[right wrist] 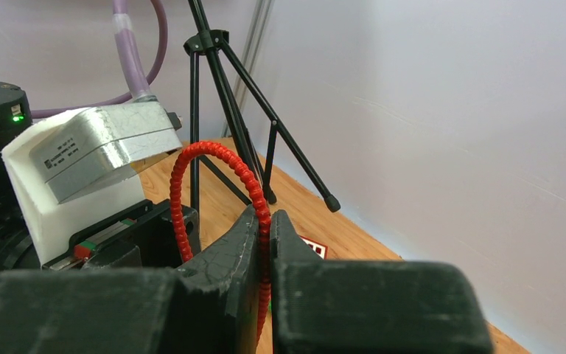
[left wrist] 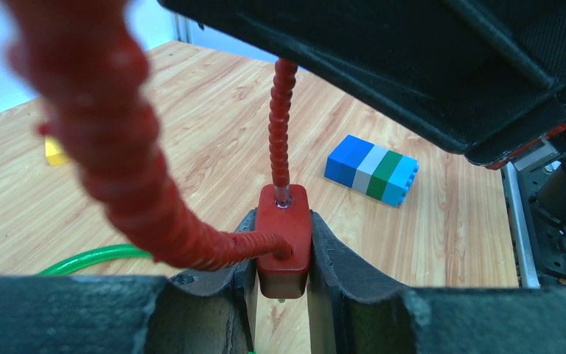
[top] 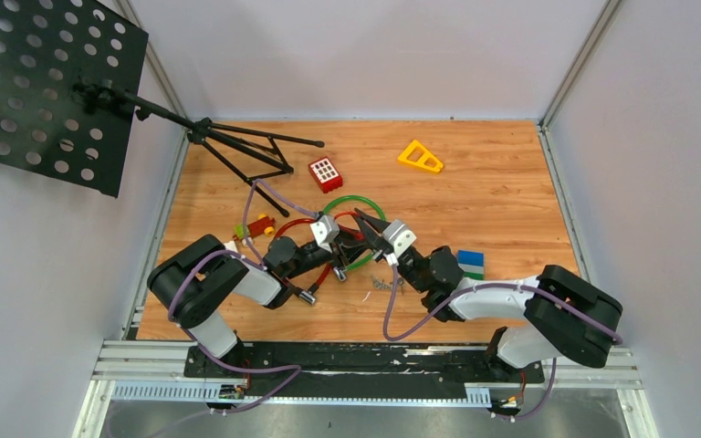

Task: Lock with the key
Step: Lock the lock.

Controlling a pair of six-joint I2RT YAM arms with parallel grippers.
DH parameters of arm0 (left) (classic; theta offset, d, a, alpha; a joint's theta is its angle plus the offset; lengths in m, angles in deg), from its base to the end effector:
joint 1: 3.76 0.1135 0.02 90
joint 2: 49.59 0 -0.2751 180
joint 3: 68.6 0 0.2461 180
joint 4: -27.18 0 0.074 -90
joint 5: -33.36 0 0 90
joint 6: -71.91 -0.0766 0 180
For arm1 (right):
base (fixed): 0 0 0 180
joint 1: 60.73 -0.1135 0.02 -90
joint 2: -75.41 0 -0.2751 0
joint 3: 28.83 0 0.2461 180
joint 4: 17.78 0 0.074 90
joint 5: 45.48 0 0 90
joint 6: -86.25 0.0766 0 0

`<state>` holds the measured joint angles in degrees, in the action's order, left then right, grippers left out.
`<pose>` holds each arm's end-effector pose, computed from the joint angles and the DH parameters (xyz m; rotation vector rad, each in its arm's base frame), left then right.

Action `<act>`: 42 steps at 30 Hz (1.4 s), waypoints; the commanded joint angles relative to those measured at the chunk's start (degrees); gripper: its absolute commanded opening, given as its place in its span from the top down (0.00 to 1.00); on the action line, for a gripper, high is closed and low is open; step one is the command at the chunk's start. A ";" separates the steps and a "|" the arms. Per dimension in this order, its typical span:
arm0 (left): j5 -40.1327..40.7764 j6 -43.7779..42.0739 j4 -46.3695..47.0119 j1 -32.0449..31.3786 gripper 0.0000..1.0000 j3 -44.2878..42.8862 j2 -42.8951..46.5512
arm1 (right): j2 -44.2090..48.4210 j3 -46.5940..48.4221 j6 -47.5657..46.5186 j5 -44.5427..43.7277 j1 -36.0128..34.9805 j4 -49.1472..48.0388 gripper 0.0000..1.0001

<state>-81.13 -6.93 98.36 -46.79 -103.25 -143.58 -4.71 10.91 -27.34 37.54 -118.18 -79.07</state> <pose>0.2015 -0.2315 0.2057 0.7546 1.2610 -1.0706 0.1695 0.2482 0.2786 -0.7079 0.9940 0.4433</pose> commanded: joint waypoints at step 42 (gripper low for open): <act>7.75 -8.51 6.72 0.37 1.00 3.74 5.35 | -9.33 -5.12 11.73 2.57 -1.33 -3.88 1.00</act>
<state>-75.36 -13.31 92.00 -46.75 -98.35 -142.23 -12.32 4.77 -18.93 37.93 -118.72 -88.64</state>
